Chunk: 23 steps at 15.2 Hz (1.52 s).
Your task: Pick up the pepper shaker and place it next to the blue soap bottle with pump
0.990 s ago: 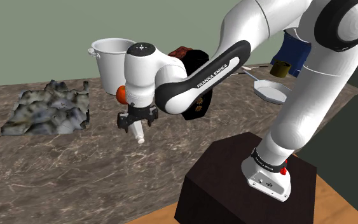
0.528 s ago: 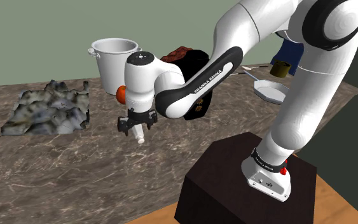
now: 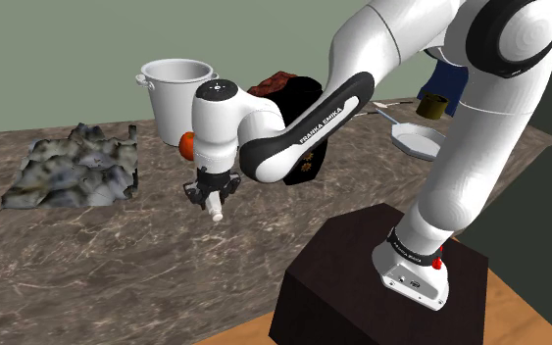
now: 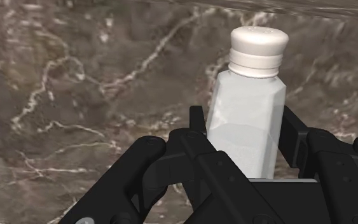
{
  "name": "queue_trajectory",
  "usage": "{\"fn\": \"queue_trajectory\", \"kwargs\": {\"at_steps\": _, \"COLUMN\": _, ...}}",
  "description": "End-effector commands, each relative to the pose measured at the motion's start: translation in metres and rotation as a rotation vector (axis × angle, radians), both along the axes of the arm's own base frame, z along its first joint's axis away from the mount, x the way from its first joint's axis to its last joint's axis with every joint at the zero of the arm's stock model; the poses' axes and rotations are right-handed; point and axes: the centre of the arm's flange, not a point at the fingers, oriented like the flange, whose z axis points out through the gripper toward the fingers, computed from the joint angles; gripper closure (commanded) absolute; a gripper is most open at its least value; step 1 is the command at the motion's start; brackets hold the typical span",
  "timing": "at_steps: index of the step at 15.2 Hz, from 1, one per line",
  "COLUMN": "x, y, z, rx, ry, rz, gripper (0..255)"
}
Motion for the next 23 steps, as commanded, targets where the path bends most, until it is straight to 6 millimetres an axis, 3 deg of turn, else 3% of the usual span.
{"fn": "queue_trajectory", "kwargs": {"at_steps": 1, "x": 0.000, "y": 0.000, "z": 0.000, "rx": 0.000, "ry": 0.000, "rz": 0.000, "gripper": 255}}
{"fn": "queue_trajectory", "kwargs": {"at_steps": 6, "x": 0.000, "y": 0.000, "z": 0.000, "rx": 0.000, "ry": 0.000, "rz": 0.000, "gripper": 255}}
{"fn": "queue_trajectory", "kwargs": {"at_steps": 23, "x": 0.000, "y": 0.000, "z": 0.090, "rx": 0.000, "ry": 0.000, "rz": 0.000, "gripper": 255}}
